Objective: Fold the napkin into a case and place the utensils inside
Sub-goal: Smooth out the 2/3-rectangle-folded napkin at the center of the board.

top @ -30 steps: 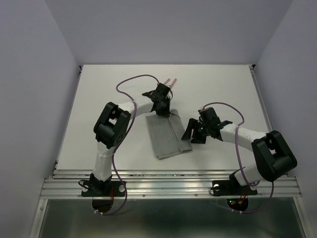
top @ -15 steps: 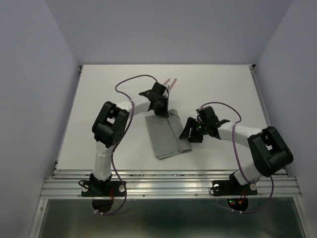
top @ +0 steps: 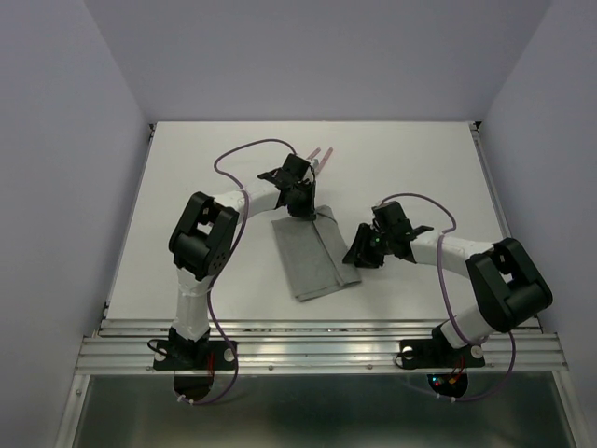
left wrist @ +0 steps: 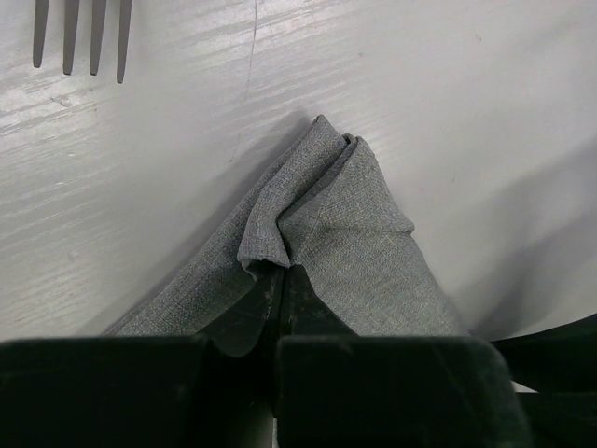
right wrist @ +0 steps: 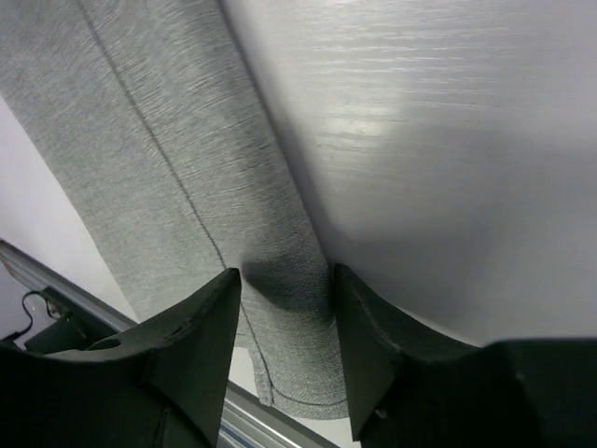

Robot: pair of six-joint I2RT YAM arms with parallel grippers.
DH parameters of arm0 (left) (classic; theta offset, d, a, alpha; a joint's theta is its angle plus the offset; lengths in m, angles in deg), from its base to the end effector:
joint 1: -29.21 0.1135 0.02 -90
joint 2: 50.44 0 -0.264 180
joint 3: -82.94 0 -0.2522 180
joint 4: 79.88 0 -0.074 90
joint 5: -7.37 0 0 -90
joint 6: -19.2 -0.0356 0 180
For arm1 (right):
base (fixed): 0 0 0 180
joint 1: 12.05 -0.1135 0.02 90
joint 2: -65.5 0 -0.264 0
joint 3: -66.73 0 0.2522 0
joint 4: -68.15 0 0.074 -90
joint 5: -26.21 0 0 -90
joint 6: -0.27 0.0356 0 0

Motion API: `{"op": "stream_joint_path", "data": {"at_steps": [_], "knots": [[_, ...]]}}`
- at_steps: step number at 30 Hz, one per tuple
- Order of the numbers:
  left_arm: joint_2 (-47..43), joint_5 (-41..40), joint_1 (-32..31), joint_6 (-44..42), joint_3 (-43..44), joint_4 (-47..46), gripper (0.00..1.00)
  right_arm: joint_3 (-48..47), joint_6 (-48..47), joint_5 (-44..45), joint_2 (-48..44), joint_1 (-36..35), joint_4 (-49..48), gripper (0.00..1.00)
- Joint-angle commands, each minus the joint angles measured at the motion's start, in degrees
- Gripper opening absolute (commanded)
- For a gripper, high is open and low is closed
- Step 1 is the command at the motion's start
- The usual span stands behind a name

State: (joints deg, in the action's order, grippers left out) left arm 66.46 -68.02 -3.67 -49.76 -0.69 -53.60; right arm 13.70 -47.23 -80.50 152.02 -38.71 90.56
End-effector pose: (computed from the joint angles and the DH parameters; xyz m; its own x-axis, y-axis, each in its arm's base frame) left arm 0.3729 -0.2518 0.1814 -0.8121 0.1113 -0.5728 0.4058 0.8131 -0.4174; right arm 0.2411 0.1325 0.1483 -0.9333 0.2555 -0.2525 0.0769 0.8288 0.5543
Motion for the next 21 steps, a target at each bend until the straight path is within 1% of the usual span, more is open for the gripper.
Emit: {"op": "stream_joint_path", "data": {"at_steps": [1,3,4,6,12,16,21], "knots": [[-3.3,0.3,0.5,-1.2,-0.3,0.4,0.0,2.8,0.9,5.2,1.5,-0.2,4.6,0.37],[-2.7,0.4,0.5,-1.2,-0.2,0.3,0.0,3.1,1.9,4.9,0.8,-0.2,4.0,0.24],[-2.6,0.7,0.5,-1.2,-0.3,0.2,0.0,3.4,2.1,5.0,0.4,-0.2,3.8,0.1],[-2.3,1.1,0.5,-1.2,-0.3,0.0,0.0,3.5,2.9,6.2,-0.9,-0.2,4.0,0.01],[-1.7,2.7,0.4,-0.8,-0.5,-0.8,0.0,3.2,6.0,9.6,-4.9,-0.2,5.7,0.01],[-1.7,3.8,0.2,-1.2,-0.7,-1.3,0.0,3.6,6.5,12.1,-8.6,-0.7,9.4,0.01],[-1.9,4.7,0.2,-1.2,-0.9,-1.5,0.0,4.7,7.2,12.7,-11.4,-1.2,11.2,0.01]]}}
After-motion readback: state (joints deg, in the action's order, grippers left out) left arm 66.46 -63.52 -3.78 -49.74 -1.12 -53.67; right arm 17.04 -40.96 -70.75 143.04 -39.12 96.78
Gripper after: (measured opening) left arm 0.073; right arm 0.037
